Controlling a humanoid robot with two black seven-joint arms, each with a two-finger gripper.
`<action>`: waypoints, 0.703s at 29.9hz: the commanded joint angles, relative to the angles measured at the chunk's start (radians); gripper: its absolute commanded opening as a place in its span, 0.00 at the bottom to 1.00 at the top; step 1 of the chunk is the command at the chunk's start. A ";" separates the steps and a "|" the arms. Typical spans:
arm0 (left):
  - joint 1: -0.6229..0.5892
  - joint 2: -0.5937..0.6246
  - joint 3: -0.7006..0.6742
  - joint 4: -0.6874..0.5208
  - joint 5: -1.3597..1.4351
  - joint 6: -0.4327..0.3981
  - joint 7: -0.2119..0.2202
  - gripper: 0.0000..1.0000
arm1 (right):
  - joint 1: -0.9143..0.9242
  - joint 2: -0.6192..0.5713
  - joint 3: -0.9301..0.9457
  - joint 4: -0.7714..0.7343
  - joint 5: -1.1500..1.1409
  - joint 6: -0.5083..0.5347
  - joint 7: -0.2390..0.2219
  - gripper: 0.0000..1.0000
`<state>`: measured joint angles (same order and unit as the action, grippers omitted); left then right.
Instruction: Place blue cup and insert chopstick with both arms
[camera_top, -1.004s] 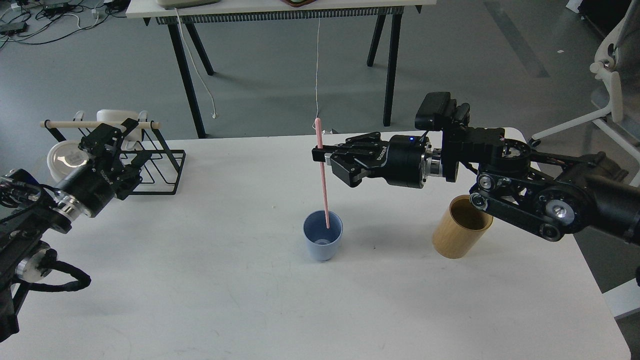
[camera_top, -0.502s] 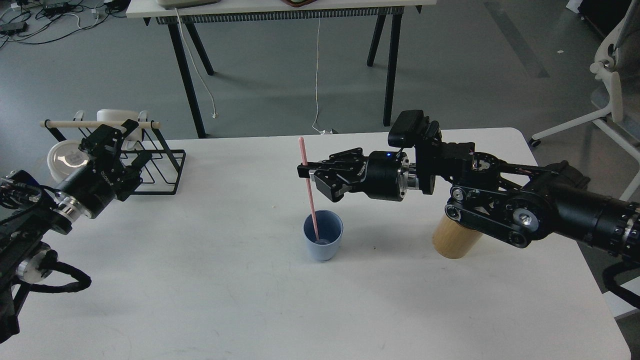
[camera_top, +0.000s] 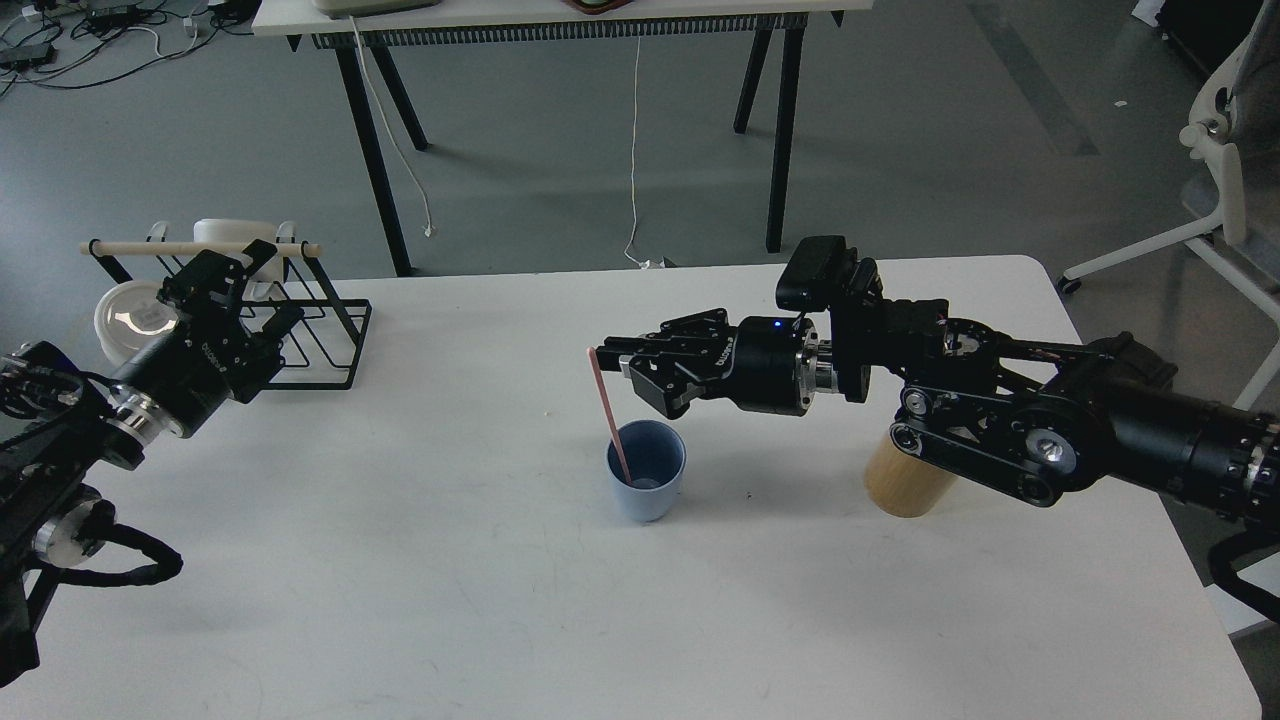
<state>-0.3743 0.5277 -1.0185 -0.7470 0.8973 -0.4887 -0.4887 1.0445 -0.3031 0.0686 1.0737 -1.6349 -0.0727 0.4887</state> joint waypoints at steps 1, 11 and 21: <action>0.000 0.000 0.000 0.000 0.000 0.000 0.000 0.89 | -0.001 -0.005 0.002 0.005 0.003 -0.004 0.000 0.30; -0.005 -0.011 -0.002 -0.002 0.000 0.000 0.000 0.89 | -0.001 -0.060 0.124 0.017 0.056 -0.084 0.000 1.00; -0.071 -0.049 0.001 -0.017 -0.015 0.000 0.000 0.89 | -0.139 -0.185 0.399 0.008 0.412 -0.079 0.000 1.00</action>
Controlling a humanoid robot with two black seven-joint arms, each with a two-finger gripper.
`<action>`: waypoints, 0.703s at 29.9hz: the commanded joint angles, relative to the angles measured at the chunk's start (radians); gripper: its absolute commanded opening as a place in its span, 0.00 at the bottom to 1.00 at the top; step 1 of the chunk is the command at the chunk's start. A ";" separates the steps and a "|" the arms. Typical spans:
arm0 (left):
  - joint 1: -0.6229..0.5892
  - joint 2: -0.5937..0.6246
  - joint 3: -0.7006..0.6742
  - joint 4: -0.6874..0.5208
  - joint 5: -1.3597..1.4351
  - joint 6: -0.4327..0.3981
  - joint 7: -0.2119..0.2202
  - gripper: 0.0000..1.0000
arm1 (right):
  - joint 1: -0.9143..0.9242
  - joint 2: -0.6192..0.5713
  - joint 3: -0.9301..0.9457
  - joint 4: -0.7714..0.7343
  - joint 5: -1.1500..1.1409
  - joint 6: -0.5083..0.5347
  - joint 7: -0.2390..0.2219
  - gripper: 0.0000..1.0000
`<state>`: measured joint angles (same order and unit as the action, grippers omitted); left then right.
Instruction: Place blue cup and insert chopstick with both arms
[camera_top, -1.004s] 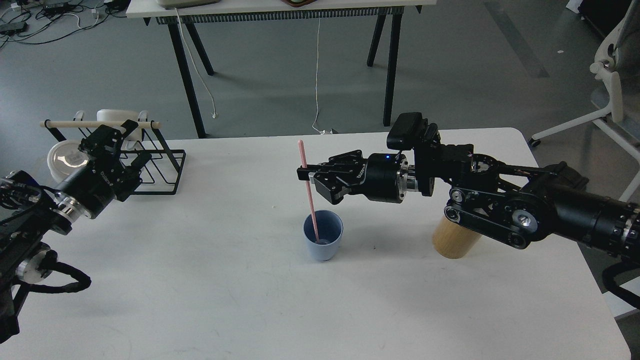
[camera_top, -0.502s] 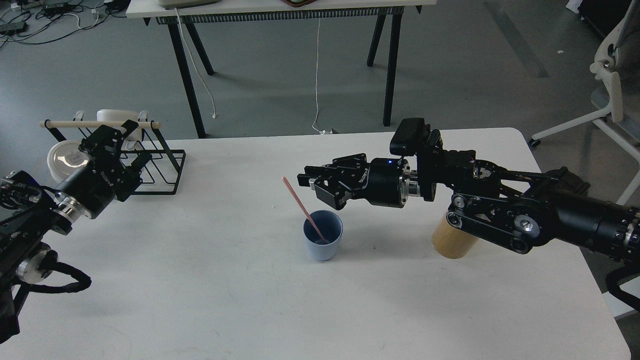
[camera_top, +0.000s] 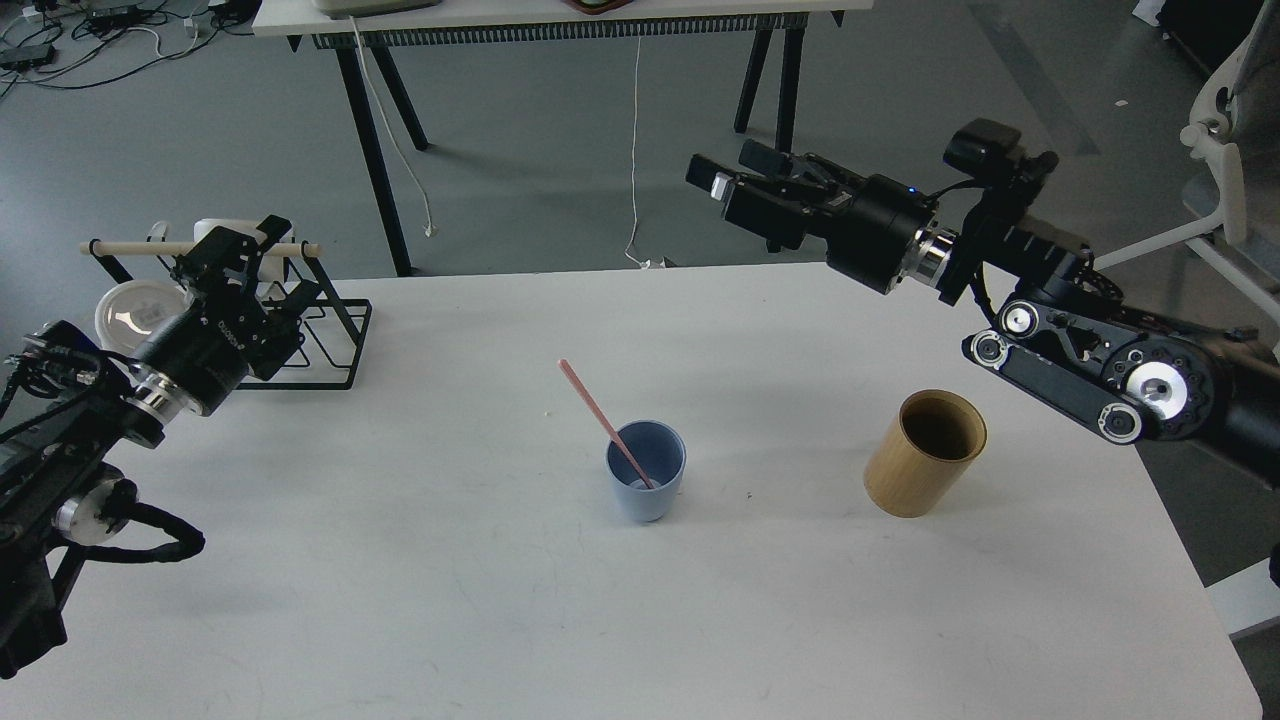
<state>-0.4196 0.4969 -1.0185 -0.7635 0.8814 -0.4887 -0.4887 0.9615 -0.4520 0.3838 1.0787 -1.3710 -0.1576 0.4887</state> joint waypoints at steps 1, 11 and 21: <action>-0.033 -0.024 0.001 0.001 0.001 0.000 0.000 0.89 | -0.078 -0.049 0.108 0.006 0.217 0.007 0.000 1.00; -0.057 -0.014 0.000 0.006 -0.053 0.000 0.000 0.89 | -0.242 -0.220 0.181 0.027 1.073 0.488 0.000 1.00; -0.044 0.003 0.001 0.000 -0.071 0.000 0.000 0.89 | -0.273 -0.205 0.202 -0.117 1.135 0.646 0.000 1.00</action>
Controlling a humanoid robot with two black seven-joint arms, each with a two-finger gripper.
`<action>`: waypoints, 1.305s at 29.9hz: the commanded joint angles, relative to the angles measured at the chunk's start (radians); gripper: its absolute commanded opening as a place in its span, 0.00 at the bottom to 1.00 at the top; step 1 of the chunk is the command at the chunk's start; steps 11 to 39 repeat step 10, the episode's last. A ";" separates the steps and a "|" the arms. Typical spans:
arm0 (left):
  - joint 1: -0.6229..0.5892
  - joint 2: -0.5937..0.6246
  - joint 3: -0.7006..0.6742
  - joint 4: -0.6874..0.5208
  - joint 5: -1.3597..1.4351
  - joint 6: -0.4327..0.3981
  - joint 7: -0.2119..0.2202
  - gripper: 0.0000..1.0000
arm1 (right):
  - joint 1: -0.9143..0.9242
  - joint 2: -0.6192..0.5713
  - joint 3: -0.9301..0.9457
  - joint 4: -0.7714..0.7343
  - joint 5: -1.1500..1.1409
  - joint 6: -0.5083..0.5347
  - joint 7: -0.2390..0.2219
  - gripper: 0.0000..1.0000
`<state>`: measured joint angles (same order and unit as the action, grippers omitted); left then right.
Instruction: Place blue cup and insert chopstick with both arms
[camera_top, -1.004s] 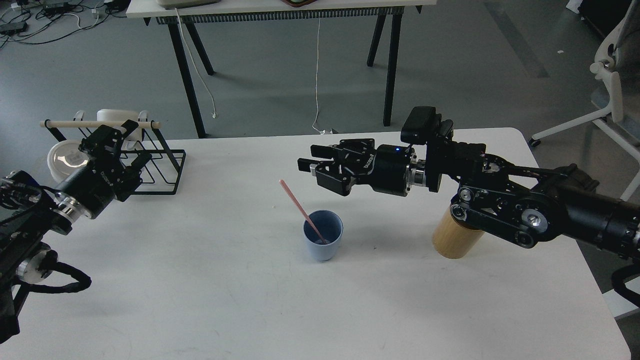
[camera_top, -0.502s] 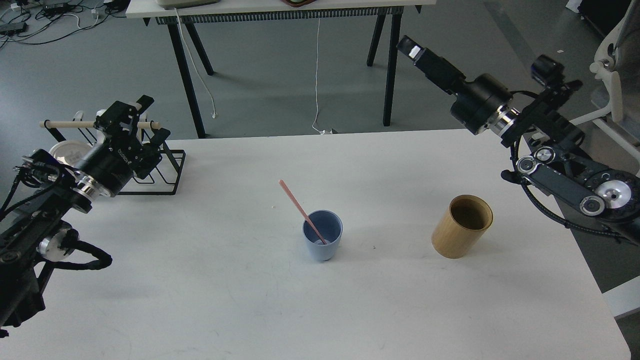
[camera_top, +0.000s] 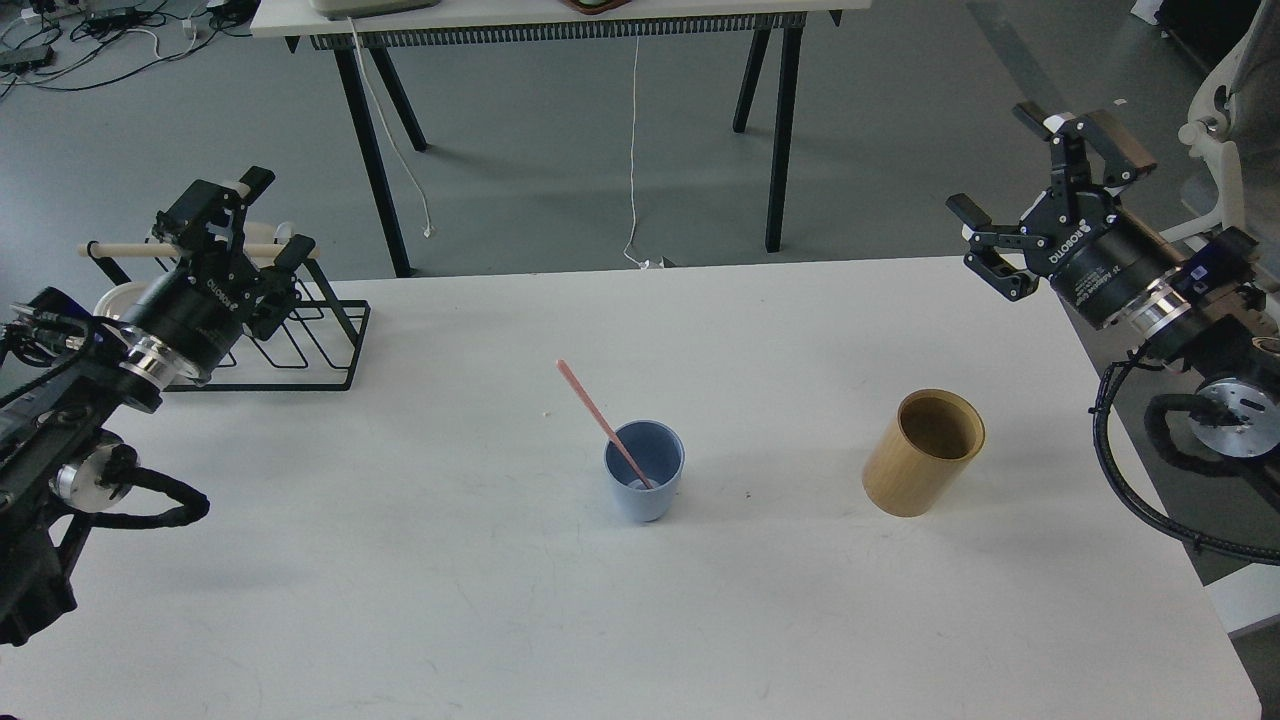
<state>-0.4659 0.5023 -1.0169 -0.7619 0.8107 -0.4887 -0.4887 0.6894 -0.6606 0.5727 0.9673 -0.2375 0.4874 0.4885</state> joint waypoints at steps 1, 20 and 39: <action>0.003 -0.005 0.000 -0.002 -0.001 0.000 0.000 0.89 | -0.002 0.007 0.025 -0.004 0.001 0.001 0.000 1.00; 0.004 -0.013 0.000 -0.004 -0.007 0.000 0.000 0.89 | -0.008 0.082 0.090 -0.012 0.001 0.001 0.000 1.00; 0.004 -0.013 0.000 -0.004 -0.007 0.000 0.000 0.89 | -0.008 0.082 0.090 -0.012 0.001 0.001 0.000 1.00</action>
